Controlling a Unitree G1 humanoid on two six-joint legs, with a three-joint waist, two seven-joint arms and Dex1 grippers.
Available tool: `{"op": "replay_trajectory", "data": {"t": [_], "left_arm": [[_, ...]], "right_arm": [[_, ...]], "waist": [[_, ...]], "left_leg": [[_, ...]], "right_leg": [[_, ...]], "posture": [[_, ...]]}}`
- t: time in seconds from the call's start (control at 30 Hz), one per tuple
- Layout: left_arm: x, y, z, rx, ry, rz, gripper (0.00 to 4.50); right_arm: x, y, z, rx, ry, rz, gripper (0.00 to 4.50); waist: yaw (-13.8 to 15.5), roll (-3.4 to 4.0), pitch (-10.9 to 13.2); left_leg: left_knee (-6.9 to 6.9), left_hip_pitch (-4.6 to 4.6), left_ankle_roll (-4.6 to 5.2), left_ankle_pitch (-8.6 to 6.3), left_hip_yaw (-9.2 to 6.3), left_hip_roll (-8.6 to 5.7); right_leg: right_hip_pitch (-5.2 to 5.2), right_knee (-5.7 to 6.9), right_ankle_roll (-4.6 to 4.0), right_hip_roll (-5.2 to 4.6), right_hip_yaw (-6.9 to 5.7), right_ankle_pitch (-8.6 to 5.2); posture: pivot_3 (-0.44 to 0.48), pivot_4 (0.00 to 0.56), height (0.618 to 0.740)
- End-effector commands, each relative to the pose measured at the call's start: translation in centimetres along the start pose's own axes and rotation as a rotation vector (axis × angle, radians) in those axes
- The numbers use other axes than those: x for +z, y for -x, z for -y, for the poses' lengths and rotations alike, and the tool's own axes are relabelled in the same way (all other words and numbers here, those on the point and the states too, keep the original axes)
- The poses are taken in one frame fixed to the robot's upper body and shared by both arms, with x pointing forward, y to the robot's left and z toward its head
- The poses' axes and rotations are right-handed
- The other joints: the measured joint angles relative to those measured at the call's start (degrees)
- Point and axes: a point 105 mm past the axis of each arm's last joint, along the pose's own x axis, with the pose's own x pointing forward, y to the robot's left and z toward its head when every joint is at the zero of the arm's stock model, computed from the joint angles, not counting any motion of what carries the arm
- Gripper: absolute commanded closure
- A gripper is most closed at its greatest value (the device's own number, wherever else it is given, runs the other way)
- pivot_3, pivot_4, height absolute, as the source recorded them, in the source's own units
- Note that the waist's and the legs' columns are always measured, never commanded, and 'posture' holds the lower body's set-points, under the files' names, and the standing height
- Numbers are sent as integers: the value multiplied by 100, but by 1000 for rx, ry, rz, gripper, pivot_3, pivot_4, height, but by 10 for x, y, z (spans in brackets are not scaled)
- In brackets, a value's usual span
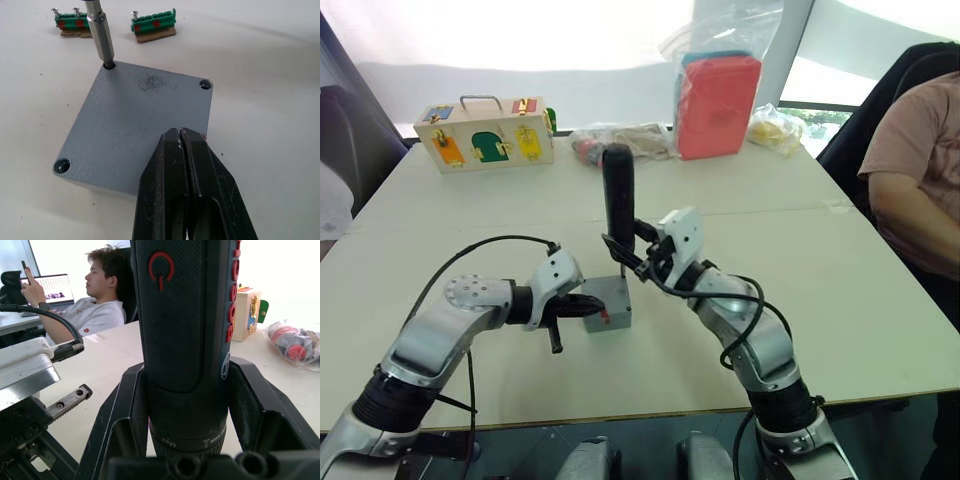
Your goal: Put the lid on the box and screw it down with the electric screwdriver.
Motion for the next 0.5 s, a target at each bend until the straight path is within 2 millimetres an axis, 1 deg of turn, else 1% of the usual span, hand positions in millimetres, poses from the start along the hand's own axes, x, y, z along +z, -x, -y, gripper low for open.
{"op": "replay_trajectory", "data": {"t": [0.03,0.33,0.43,0.5], "left_arm": [[-10,-1,-2,13,20,-46,4500],[-8,-3,0,9,5,-52,4500],[-7,-4,0,15,15,-45,4500],[-8,-5,1,17,25,-46,4500]], "right_arm": [[-54,9,-5,5,-84,-220,2728],[-50,7,-1,4,-66,-207,2728],[-42,6,4,-4,-57,-191,2728],[-29,6,8,-15,-56,-153,2728]], "waist": [[-1,1,0],[1,2,1],[2,3,1],[4,3,2]], "left_leg": [[0,0,0,0,-1,0],[-12,-2,-1,-1,-7,1],[-24,-1,-1,-1,-8,1],[-27,-1,0,-1,-8,1]], "right_leg": [[1,-2,0,0,-1,0],[5,-23,0,0,-3,0],[6,-36,0,0,-3,1],[6,-38,0,0,-3,1]], "posture": [[0,150,740],[0,150,740],[0,150,740],[0,150,740]]}}
